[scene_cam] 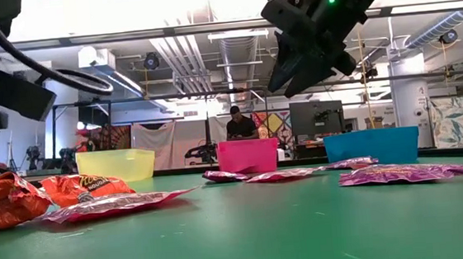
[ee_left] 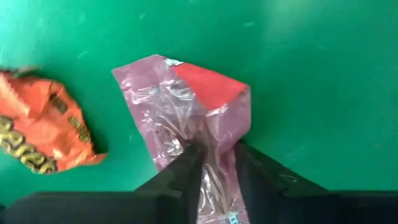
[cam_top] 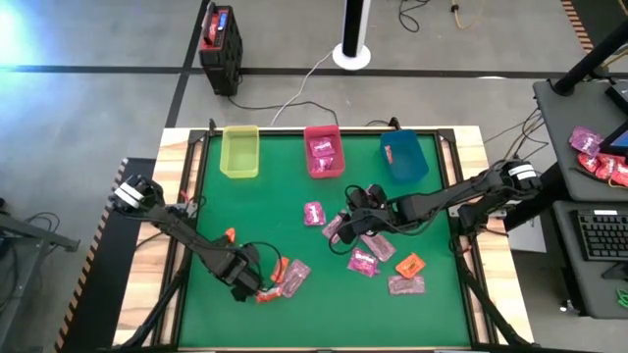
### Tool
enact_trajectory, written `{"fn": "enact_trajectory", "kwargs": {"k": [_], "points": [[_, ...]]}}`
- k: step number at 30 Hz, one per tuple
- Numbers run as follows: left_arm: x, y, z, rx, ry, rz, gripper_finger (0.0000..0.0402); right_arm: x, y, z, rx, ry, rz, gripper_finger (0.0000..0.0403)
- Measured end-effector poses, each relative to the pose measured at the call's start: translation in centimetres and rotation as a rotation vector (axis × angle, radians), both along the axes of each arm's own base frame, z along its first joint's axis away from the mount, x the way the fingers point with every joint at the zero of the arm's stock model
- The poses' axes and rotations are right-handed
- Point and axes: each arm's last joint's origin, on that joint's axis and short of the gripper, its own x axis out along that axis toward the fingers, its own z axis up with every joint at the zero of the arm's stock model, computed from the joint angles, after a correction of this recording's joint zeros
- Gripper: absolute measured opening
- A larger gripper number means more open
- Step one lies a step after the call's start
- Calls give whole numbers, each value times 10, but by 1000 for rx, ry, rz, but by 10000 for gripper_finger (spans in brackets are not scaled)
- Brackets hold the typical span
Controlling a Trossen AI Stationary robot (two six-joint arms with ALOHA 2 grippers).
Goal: Sort candy by brand, put in halloween buckets
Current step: Put the pink candy into the yellow bin
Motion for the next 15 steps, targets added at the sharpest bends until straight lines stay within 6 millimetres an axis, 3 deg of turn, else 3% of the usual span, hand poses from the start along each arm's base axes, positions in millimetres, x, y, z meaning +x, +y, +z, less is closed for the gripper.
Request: {"fn": "enact_trajectory", "kwargs": {"k": [6,11,15], "points": [[2,-1,2,5,-13,-58,7,0,0,0,-6,5,6,201],[3,-1,10,1,-40,-103,2,0,0,0,-11,9,11,201],[6,4,30,30,-118,-136,1,0,0,0,-14,14,14,201]]}}
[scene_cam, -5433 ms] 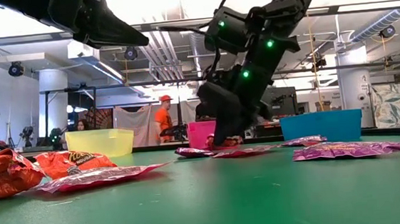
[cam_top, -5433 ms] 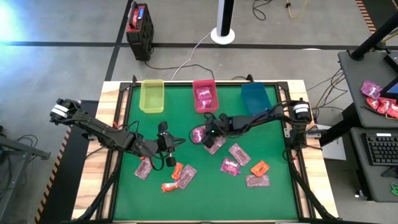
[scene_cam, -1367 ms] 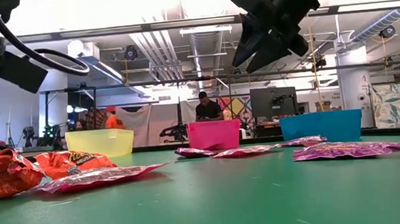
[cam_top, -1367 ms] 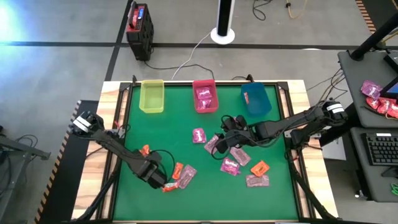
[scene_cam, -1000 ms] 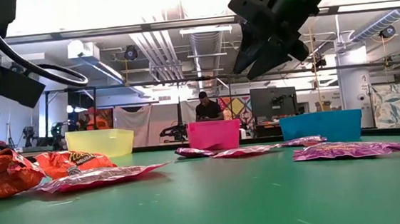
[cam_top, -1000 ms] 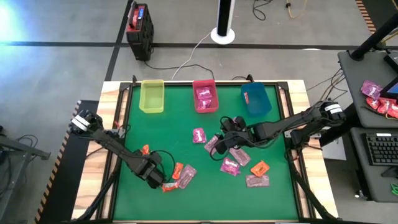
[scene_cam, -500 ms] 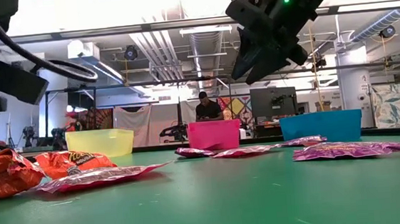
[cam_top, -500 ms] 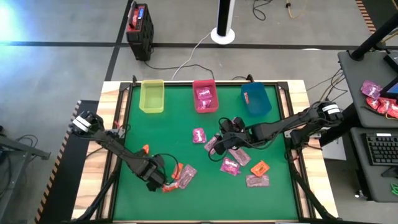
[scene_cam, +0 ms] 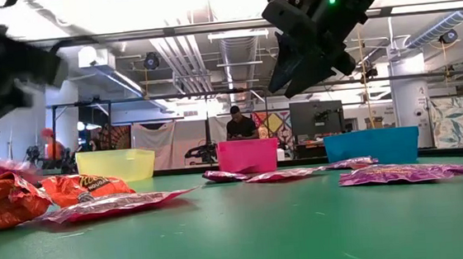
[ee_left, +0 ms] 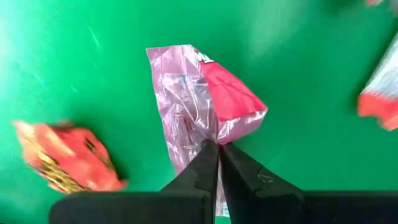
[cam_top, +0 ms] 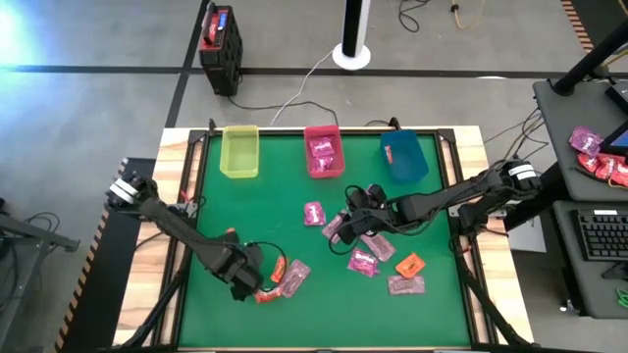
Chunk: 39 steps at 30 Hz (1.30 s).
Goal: Sort candy by brand, put in halloween buckets
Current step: Put the pink candy into the yellow bin
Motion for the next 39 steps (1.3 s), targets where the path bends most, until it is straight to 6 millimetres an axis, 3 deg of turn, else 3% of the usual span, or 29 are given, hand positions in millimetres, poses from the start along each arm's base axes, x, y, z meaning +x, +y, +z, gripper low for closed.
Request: {"fn": "enact_trajectory", "kwargs": {"k": [5,10,14,19,23,26,30,39], "points": [[0,20,37,62,-170,-5,0,0,0,0,-10,7,10,201],[-6,63,72,276,-357,67,0,0,0,0,-25,15,27,201],[-5,119,89,440,-407,241,0,0,-1,0,-33,18,28,201],[-16,204,94,555,-275,459,0,1,-6,0,-37,20,18,201],[-31,266,92,493,-250,556,0,1,-8,0,-38,22,14,201],[-39,297,87,400,-308,563,0,1,-9,0,-44,27,17,201],[-46,317,80,385,-289,581,0,2,-14,0,-57,37,17,201],[-41,330,63,417,-196,590,7,3,-35,0,-79,58,-24,201]]}}
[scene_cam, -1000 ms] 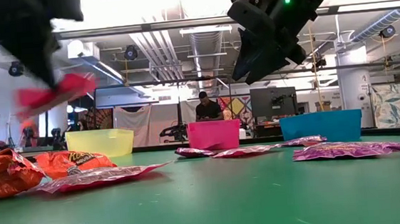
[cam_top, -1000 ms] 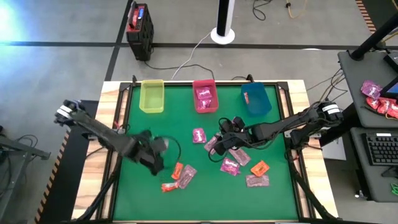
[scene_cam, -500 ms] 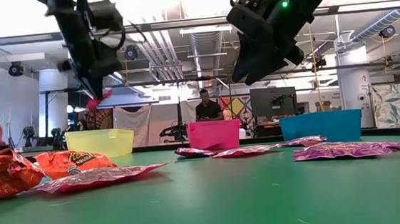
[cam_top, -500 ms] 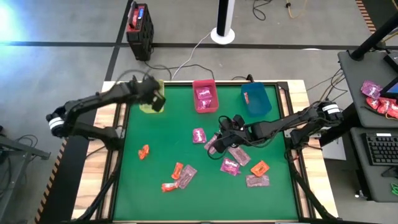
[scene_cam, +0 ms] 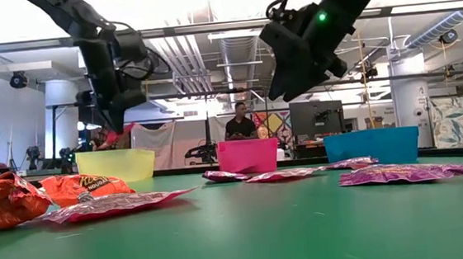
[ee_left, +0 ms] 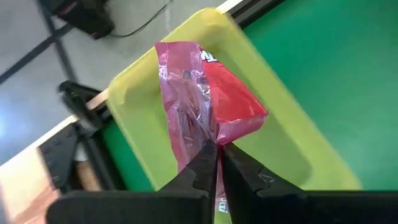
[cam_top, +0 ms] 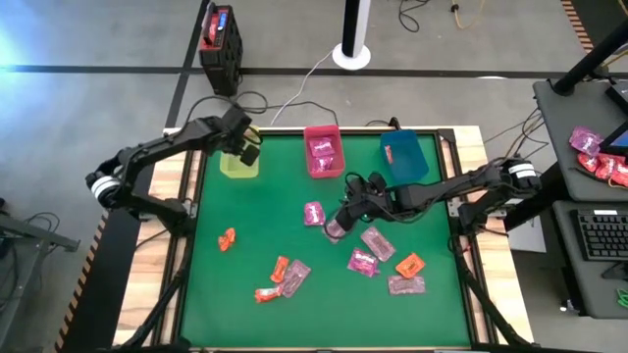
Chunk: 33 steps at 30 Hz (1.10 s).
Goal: Sort candy by brand, put in halloween buckets
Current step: Put the pink candy into the yellow bin
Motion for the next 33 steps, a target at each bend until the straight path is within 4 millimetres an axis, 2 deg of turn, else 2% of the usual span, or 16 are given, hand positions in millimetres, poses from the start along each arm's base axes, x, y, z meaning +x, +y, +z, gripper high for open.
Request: {"fn": "enact_trajectory", "kwargs": {"k": [11,14,17,21,28,33], "points": [[3,4,-14,-28,87,3,107,-2,-22,-2,-13,34,-38,201],[3,2,-11,-17,78,-6,130,-2,-25,-2,-10,33,-49,201],[5,-8,1,19,42,-36,143,-2,-24,-3,24,26,-34,201],[13,-37,24,83,-43,-146,147,-1,-21,-4,129,4,-7,201],[33,-114,58,186,-219,-498,147,1,-14,-4,361,-3,135,201],[41,-170,58,198,-299,-872,147,5,-4,3,541,-20,238,201]]}}
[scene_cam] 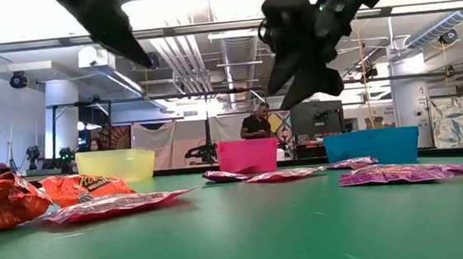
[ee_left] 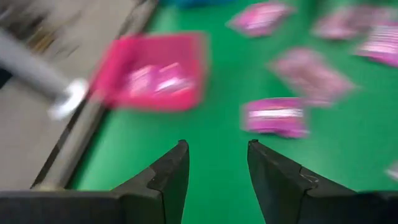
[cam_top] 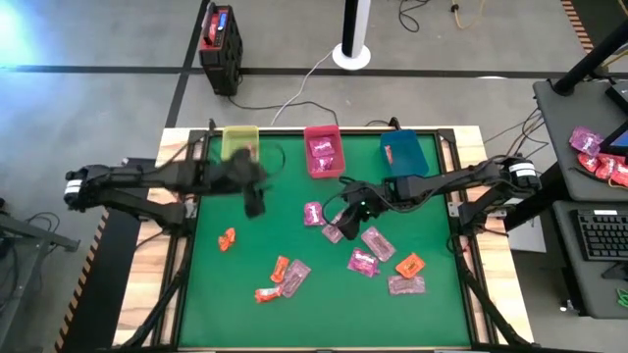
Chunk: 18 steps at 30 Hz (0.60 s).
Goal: Sort candy by brand, put in halloween buckets
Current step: Put the pink candy into the yellow bin
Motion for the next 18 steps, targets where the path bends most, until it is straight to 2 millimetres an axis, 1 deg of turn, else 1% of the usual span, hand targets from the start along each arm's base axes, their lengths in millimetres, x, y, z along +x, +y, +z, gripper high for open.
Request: {"fn": "enact_trajectory", "kwargs": {"k": [3,6,9,13,16,18], "points": [[2,-27,-9,16,-31,-183,147,-2,10,3,61,52,21,201],[2,-42,-18,17,-73,-250,147,-13,21,2,105,216,-26,201],[4,-47,-24,-4,-119,-253,146,-30,30,-3,120,404,-80,201],[4,-47,-30,-21,-135,-235,143,-49,39,-13,49,573,-118,201],[4,-46,-28,-16,-148,-208,140,-56,40,-24,45,606,-138,201],[5,-46,-26,-11,-164,-191,138,-57,39,-31,45,598,-141,201]]}}
